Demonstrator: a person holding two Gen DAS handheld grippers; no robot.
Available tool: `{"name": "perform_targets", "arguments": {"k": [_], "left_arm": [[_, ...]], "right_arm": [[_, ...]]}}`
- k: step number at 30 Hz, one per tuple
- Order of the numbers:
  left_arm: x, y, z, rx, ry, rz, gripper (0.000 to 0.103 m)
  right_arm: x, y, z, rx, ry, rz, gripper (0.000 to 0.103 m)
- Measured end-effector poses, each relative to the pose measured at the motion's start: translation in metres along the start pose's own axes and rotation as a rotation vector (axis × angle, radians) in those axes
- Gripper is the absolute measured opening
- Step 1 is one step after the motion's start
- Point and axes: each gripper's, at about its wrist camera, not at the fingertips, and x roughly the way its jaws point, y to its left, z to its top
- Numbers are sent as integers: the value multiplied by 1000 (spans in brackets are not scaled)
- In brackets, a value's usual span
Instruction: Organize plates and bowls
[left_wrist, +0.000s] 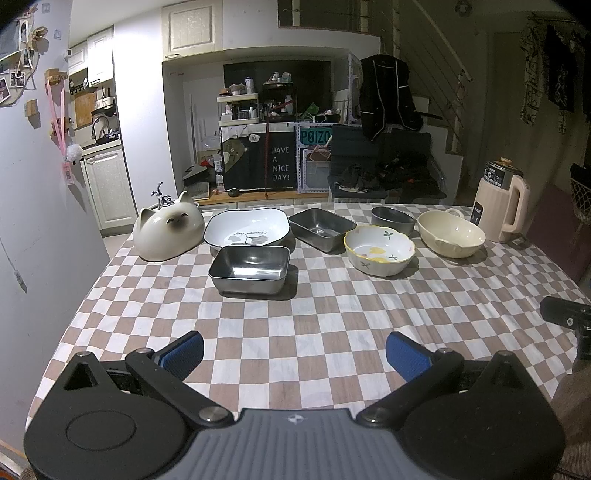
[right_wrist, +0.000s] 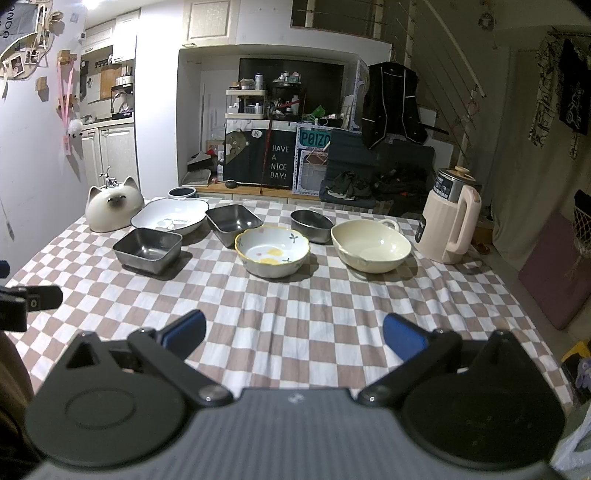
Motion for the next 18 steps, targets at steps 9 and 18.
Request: {"name": "perform_targets", "arguments": {"k": [9,18], "left_arm": [[0,-1,0,-2,2,1,103],[7,7,14,-28,-4,16,103]], "right_arm": [[2,0,0,0,8,3,103],[17,5,9,24,47,65,103]]}}
